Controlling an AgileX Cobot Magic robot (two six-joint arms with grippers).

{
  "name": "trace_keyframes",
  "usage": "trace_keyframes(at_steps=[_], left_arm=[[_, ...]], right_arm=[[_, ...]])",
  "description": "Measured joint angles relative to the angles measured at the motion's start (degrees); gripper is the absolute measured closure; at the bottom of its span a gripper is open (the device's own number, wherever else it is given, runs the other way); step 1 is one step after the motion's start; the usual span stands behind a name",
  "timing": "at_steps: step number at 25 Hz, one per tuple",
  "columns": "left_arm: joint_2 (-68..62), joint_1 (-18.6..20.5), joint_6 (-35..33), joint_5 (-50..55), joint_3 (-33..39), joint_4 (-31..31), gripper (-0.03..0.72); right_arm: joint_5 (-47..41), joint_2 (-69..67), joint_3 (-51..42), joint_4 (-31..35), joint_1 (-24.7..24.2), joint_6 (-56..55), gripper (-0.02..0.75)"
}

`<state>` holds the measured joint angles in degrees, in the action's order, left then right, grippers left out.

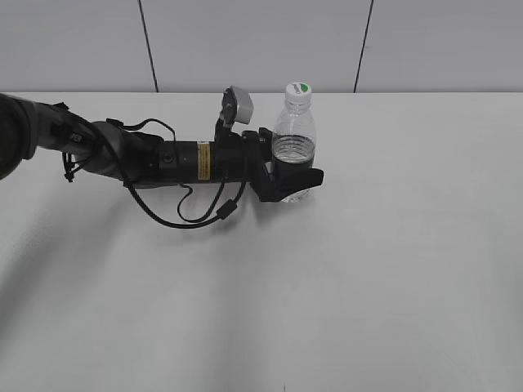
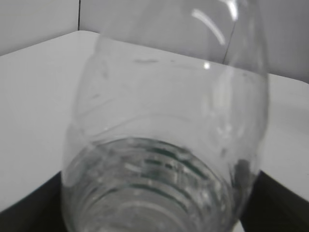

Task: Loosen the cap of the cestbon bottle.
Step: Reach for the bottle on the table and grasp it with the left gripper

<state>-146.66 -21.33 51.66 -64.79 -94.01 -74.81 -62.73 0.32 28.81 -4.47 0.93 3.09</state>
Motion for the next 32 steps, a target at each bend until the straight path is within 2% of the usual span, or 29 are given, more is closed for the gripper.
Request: trace_keyframes(at_steps=[7, 17, 24, 32], left_arm=[[-0.37, -0.06, 0.0, 0.98, -0.38, 0.48, 0.228], [-0.43, -0.06, -0.05, 0.56, -0.38, 0.25, 0.242], [-0.43, -0.06, -0.05, 0.44, -0.38, 0.3, 0.297], [-0.43, -0.06, -0.05, 0.24, -0.38, -0.06, 0.304]], right_arm=[[0.0, 0.0, 0.0, 0.0, 0.0, 0.0, 0.312], [0.0, 0.0, 0.0, 0.0, 0.0, 0.0, 0.312], [0.0, 0.0, 0.0, 0.0, 0.0, 0.0, 0.312], [0.0, 0.0, 0.0, 0.0, 0.0, 0.0, 0.312]])
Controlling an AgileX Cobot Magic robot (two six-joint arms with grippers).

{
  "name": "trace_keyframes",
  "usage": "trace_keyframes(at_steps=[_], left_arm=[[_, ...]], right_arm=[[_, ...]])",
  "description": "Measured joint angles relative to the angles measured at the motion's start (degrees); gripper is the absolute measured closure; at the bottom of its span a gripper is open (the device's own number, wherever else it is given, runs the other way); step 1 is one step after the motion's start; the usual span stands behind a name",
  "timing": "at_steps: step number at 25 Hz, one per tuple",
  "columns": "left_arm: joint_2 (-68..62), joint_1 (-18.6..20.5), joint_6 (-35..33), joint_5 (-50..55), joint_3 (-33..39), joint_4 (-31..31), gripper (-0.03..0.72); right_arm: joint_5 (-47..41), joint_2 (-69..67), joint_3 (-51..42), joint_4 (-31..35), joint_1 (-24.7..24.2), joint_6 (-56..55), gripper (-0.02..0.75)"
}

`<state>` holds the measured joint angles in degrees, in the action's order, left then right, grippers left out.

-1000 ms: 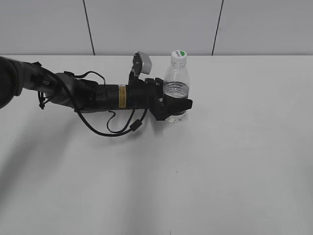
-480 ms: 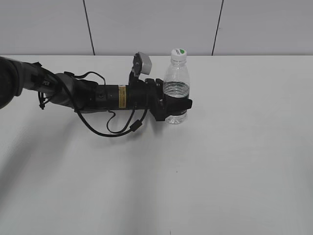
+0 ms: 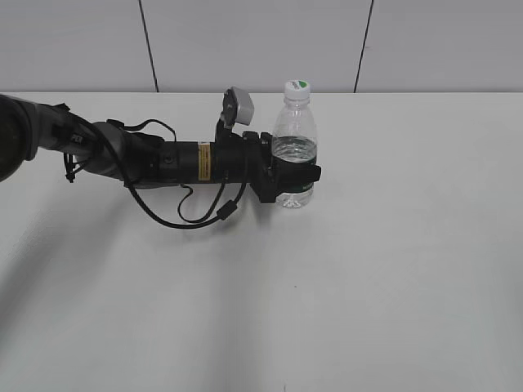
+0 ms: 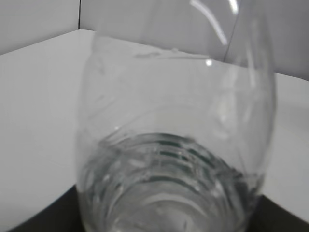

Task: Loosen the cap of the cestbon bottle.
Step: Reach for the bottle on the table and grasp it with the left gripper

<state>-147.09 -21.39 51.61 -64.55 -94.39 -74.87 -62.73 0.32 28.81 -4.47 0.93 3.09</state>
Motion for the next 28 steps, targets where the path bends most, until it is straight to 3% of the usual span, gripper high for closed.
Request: trace_keyframes(at_steps=[11, 18, 28], left_arm=[[0.0, 0.0, 0.0, -0.37, 0.0, -0.74, 0.304], [0.0, 0.0, -0.17, -1.81, -0.17, -4.78, 0.304], [0.0, -0.05, -0.59, -4.59, -0.17, -7.41, 0.312]], right_arm=[[0.0, 0.0, 0.0, 0.0, 0.0, 0.0, 0.312], [1.75, -0.9, 1.66, 0.88, 0.0, -0.05, 0.312], [3.49, -32.8, 10.56, 7.56, 0.0, -0.05, 0.312]])
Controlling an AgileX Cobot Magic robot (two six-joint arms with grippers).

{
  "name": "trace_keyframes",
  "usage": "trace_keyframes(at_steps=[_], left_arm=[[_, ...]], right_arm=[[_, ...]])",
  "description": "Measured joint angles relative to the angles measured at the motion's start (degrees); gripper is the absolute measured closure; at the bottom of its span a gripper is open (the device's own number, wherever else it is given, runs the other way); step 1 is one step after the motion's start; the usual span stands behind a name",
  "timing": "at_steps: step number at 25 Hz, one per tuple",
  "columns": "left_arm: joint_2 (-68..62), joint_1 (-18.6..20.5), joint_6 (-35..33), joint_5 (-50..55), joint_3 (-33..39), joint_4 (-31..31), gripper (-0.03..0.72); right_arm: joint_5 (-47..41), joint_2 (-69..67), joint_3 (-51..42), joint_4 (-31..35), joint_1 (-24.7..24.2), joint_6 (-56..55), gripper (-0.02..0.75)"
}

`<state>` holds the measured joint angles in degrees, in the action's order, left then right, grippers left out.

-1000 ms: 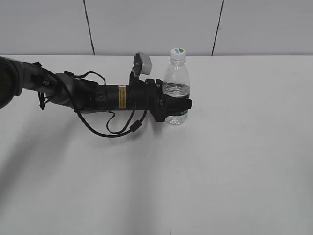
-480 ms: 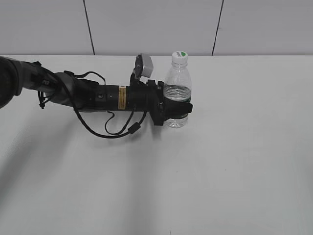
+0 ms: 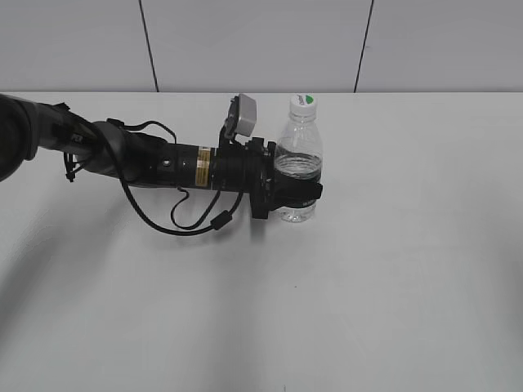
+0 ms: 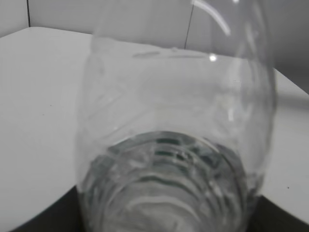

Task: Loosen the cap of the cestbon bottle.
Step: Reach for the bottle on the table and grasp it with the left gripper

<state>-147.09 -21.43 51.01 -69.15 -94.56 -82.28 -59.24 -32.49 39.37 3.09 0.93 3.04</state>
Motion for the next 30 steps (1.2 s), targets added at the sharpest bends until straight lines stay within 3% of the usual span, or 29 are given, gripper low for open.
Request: trace_keyframes(at_steps=[14, 30], left_arm=[[0.0, 0.0, -0.29, -1.13, -0.14, -2.77, 0.315], [0.0, 0.0, -0.65, -1.07, -0.27, -3.42, 0.316]], right_arm=[[-1.79, -35.74, 22.62, 5.64, 1.17, 0.16, 0.312], [-3.89, -63.8, 50.43, 7.58, 18.28, -4.82, 0.312]])
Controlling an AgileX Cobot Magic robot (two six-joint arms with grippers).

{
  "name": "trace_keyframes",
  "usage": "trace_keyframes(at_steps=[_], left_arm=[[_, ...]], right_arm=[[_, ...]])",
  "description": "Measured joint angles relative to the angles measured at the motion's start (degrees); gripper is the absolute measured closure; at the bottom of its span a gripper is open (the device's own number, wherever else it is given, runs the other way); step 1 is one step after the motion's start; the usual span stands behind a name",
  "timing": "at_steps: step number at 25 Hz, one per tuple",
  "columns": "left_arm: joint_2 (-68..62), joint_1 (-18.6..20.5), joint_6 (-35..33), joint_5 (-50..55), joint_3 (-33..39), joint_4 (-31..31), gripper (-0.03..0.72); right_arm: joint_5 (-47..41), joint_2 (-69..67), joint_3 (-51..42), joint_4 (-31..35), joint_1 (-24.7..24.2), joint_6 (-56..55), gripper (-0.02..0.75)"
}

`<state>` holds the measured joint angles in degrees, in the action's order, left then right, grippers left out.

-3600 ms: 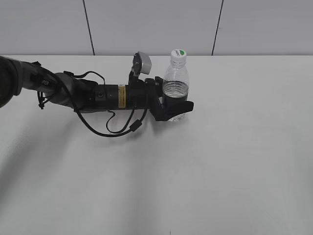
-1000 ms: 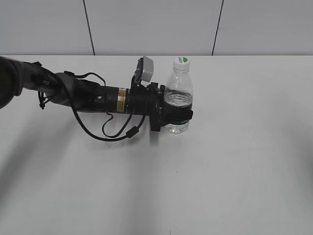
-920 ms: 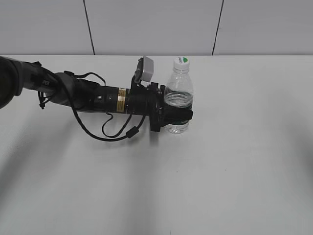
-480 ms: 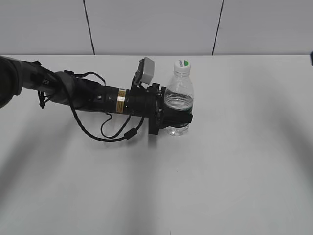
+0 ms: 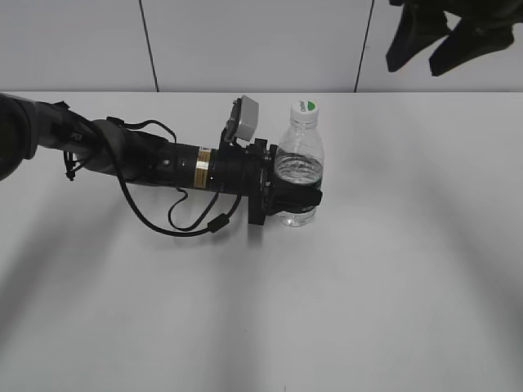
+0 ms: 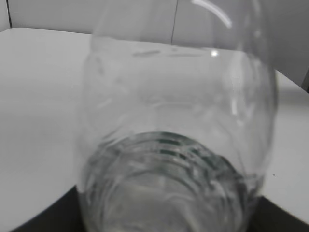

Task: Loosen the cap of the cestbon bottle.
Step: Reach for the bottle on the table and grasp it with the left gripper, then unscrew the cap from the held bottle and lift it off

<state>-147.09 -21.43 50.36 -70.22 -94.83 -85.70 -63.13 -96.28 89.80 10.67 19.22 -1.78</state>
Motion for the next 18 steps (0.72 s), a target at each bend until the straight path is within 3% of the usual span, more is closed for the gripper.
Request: trace_keyframes(at_steps=[10, 18], left_arm=[[0.12, 0.0, -0.05, 0.24, 0.0, -0.34, 0.316], [0.17, 0.0, -0.05, 0.3, 0.0, -0.44, 0.316]], right_arm=[[-0.58, -11.73, 12.27, 0.0, 5.52, -2.11, 0.312], [-1.4, -17.01, 15.43, 0.0, 7.09, -4.01, 0.312]])
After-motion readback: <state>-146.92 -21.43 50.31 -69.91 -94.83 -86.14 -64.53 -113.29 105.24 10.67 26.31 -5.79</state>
